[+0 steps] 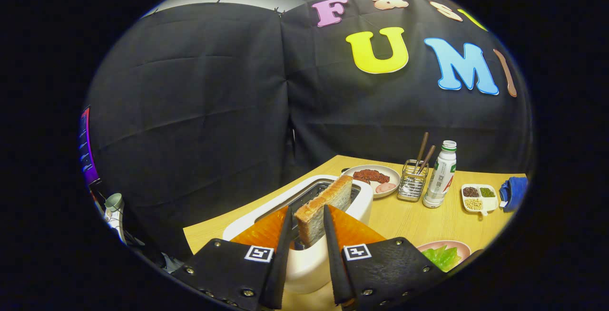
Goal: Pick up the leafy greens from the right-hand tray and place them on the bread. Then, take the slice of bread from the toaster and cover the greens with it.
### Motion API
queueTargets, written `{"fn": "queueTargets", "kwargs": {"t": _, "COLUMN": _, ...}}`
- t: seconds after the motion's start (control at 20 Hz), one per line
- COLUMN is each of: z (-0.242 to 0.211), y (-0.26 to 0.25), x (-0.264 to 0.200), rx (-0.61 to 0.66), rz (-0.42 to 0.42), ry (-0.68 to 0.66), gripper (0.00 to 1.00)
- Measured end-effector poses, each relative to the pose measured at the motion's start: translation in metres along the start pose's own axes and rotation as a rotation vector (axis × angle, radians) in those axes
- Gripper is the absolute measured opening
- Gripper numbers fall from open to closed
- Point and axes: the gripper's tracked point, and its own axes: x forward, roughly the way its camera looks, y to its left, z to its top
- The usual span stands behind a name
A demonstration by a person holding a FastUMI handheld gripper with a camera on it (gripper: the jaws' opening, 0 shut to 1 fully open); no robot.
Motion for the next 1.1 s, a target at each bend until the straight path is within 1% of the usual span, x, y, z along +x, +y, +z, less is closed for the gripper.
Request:
{"fn": "queueTargets", "kwargs": {"t": 0.1, "z": -0.007, "y": -0.002, "x": 0.003, "rx": -0.009, "rz": -0.015, "ry": 0.002, "gripper": 0.39}}
{"fn": "queueTargets", "kwargs": {"t": 0.15, "z": -0.005, "y": -0.001, "x": 0.002, "rx": -0.012, "rz": -0.011, "ry": 0.001, "gripper": 0.36}}
{"fn": "queueTargets", "kwargs": {"t": 0.2, "z": -0.004, "y": -0.001, "x": -0.001, "rx": -0.007, "rz": -0.023, "ry": -0.002, "gripper": 0.36}}
{"fn": "queueTargets", "kwargs": {"t": 0.25, "z": -0.002, "y": 0.0, "x": -0.003, "rx": -0.003, "rz": -0.016, "ry": -0.004, "gripper": 0.2}}
{"fn": "queueTargets", "kwargs": {"t": 0.35, "z": -0.001, "y": 0.003, "x": -0.004, "rx": 0.007, "rz": 0.001, "ry": -0.007, "gripper": 0.2}}
{"fn": "queueTargets", "kwargs": {"t": 0.4, "z": 0.0, "y": -0.001, "x": -0.006, "rx": 0.019, "rz": -0.006, "ry": -0.024, "gripper": 0.2}}
{"fn": "queueTargets", "kwargs": {"t": 0.45, "z": 0.005, "y": 0.001, "x": -0.004, "rx": 0.043, "rz": 0.009, "ry": -0.031, "gripper": 0.02}}
{"fn": "queueTargets", "kwargs": {"t": 0.7, "z": 0.023, "y": -0.003, "x": -0.02, "rx": 0.114, "rz": 0.043, "ry": -0.065, "gripper": 0.02}}
{"fn": "queueTargets", "kwargs": {"t": 1.0, "z": 0.062, "y": -0.02, "x": -0.055, "rx": 0.17, "rz": 0.05, "ry": -0.161, "gripper": 0.02}}
{"fn": "queueTargets", "kwargs": {"t": 1.1, "z": 0.068, "y": -0.024, "x": -0.068, "rx": 0.198, "rz": 0.059, "ry": -0.177, "gripper": 0.02}}
